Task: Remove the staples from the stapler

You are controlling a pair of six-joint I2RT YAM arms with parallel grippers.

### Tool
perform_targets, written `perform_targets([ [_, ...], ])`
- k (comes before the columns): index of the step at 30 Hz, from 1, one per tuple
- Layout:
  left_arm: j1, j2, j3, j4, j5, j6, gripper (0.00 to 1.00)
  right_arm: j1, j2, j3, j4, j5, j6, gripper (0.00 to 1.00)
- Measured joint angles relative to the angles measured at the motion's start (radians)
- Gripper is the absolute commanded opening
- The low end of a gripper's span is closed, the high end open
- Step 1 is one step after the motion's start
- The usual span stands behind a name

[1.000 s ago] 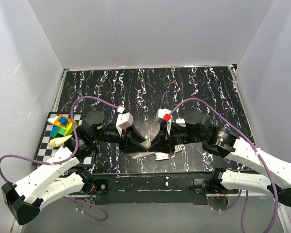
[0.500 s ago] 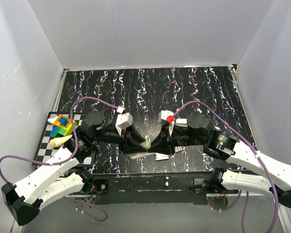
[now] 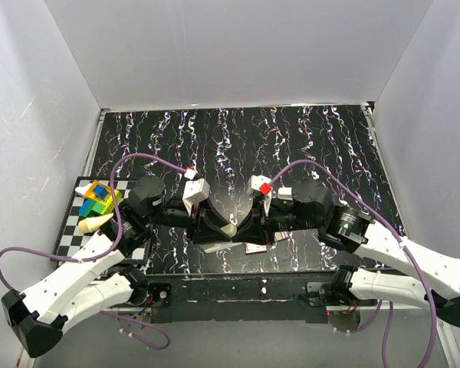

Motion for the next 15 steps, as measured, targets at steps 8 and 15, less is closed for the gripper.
perform_targets([
  [8, 0.006, -0.005, -0.003, -0.008, 0.005, -0.002, 0.00, 0.005, 0.006, 0.000, 0.001, 0.000, -0.002, 0.01],
  [15, 0.043, -0.064, -0.005, 0.063, -0.019, -0.024, 0.00, 0.033, 0.034, -0.060, -0.151, -0.016, -0.014, 0.01],
])
